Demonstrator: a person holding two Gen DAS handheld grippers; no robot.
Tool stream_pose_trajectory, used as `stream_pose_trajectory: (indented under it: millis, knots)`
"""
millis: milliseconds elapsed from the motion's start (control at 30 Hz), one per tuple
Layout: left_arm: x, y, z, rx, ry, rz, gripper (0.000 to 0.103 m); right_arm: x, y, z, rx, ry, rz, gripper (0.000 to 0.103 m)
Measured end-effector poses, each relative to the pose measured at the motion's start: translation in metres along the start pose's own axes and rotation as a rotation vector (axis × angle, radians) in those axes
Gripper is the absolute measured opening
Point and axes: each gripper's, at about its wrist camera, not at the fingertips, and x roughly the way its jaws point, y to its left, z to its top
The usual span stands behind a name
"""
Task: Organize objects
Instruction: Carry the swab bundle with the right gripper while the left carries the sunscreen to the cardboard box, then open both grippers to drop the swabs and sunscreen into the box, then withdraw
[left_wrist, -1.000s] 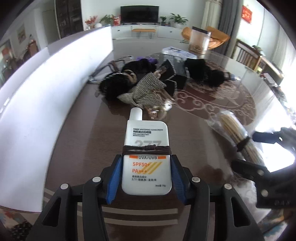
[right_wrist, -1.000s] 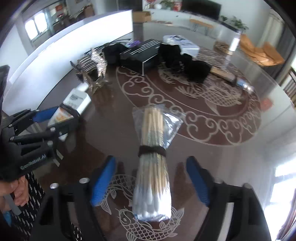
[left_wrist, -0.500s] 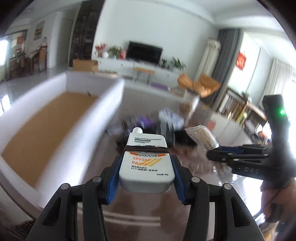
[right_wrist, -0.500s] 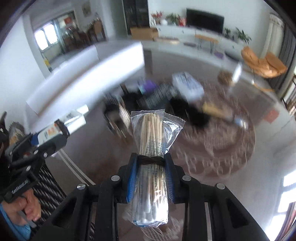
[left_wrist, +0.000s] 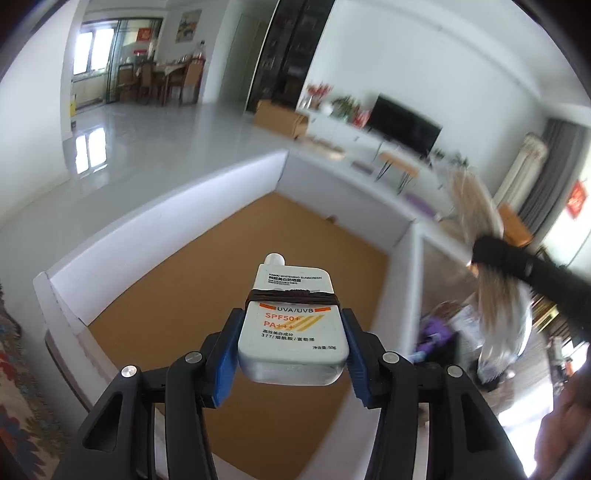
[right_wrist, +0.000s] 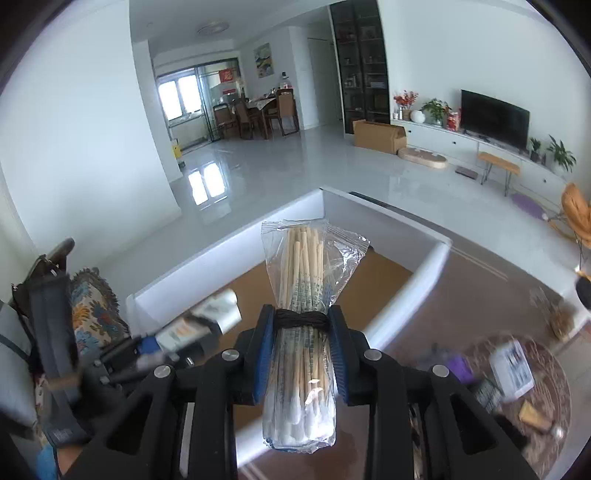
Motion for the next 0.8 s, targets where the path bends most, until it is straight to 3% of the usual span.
stream_pose_trajectory:
  millis: [100, 133, 167, 233, 267, 300, 400, 567, 700, 800]
  knots:
    - [0.026, 0.012, -0.001, -0.029, 0.091, 0.032, 0.052, 0.039, 0.005, 0.007, 0.002, 0.039, 0.008, 0.029]
    - [0.032, 0.015, -0.002, -0.047, 0.116, 0.029, 0.059, 0.054, 0.005, 0.008, 0.014, 0.059, 0.015, 0.03]
    - [0.041, 0.017, -0.003, -0.077, 0.152, 0.008, 0.078, 0.066, 0.004, 0.005, 0.028, 0.079, 0.016, 0.031]
    - [0.048, 0.017, -0.004, -0.092, 0.199, 0.002, 0.095, 0.087, -0.002, 0.003, 0.067, 0.119, -0.001, 0.052]
    - [0.049, 0.01, -0.007, -0.069, 0.196, 0.012, 0.095, 0.096, -0.007, 0.001, 0.103, 0.133, -0.012, 0.072]
    - [0.048, 0.007, -0.008, -0.047, 0.192, 0.027, 0.095, 0.102, -0.013, -0.003, 0.124, 0.133, -0.019, 0.079]
    - [0.049, 0.0, -0.01, 0.001, 0.165, 0.062, 0.095, 0.098, -0.02, -0.008, 0.143, 0.116, -0.032, 0.079]
    - [0.028, -0.003, -0.017, 0.007, 0.057, 0.032, 0.095, 0.061, -0.031, -0.03, 0.087, 0.067, -0.082, 0.085]
    - [-0.002, -0.022, -0.023, 0.004, -0.08, -0.082, 0.095, 0.002, -0.054, -0.077, 0.063, -0.04, -0.24, 0.1]
    - [-0.027, -0.054, -0.04, 0.077, -0.147, -0.202, 0.095, -0.038, -0.091, -0.133, 0.096, -0.06, -0.4, 0.101]
